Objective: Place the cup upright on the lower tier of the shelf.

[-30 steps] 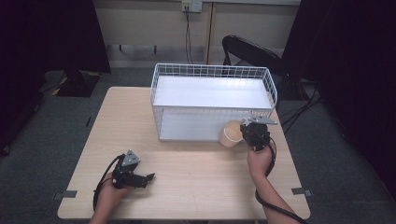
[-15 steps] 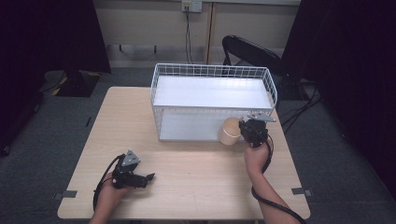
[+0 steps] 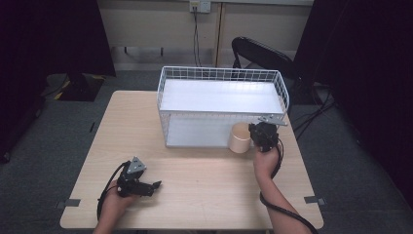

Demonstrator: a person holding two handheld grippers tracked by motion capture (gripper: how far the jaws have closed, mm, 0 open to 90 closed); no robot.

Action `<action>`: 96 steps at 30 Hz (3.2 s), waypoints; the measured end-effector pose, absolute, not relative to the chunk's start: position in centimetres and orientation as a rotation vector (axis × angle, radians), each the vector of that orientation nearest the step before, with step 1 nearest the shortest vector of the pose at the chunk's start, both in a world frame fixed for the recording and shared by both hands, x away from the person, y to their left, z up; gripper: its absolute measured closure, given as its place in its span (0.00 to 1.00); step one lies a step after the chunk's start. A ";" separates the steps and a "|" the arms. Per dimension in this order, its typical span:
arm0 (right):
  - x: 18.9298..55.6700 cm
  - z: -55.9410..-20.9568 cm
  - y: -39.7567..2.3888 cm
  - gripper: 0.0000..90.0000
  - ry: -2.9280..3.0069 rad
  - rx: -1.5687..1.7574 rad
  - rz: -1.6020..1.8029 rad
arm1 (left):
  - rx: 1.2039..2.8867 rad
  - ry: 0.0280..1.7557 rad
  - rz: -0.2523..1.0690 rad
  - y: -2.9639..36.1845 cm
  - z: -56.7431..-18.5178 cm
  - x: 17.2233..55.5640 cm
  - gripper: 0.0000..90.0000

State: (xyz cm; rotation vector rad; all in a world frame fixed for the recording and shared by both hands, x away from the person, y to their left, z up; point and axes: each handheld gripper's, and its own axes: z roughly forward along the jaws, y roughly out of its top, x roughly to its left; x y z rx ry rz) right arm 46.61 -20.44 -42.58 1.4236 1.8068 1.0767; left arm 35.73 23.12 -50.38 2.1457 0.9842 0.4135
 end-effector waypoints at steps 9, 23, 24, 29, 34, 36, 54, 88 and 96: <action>47.0 -42.6 -20.7 0.89 1.796 1.449 1.100 | 2.151 0.976 0.424 23.2 -50.4 35.8 0.10; 46.2 -41.9 -21.3 0.41 1.796 1.423 1.161 | 2.151 0.977 0.424 23.2 -50.4 35.8 0.09; 45.9 -41.5 -21.4 0.37 1.794 1.406 1.174 | 2.149 0.979 0.420 23.1 -50.4 35.7 0.09; 44.9 -40.8 -21.5 0.28 1.834 1.365 1.220 | 2.144 0.986 0.411 23.1 -50.4 35.7 0.09; 43.8 -41.0 -21.3 0.20 1.884 1.330 1.240 | 2.143 0.986 0.411 23.1 -50.4 35.7 0.10; 43.5 -41.1 -21.4 0.19 1.890 1.325 1.238 | 2.145 0.985 0.413 23.1 -50.4 35.7 0.09; 42.6 -42.8 -21.2 0.18 1.953 1.276 1.183 | 2.143 0.987 0.410 23.1 -50.4 35.7 0.09; 43.7 -44.9 -19.4 0.22 1.998 1.275 1.066 | 2.145 0.985 0.413 23.1 -50.4 35.7 0.09; 43.8 -44.6 -19.5 0.37 2.002 1.268 1.082 | 2.143 0.987 0.411 23.1 -50.4 35.7 0.09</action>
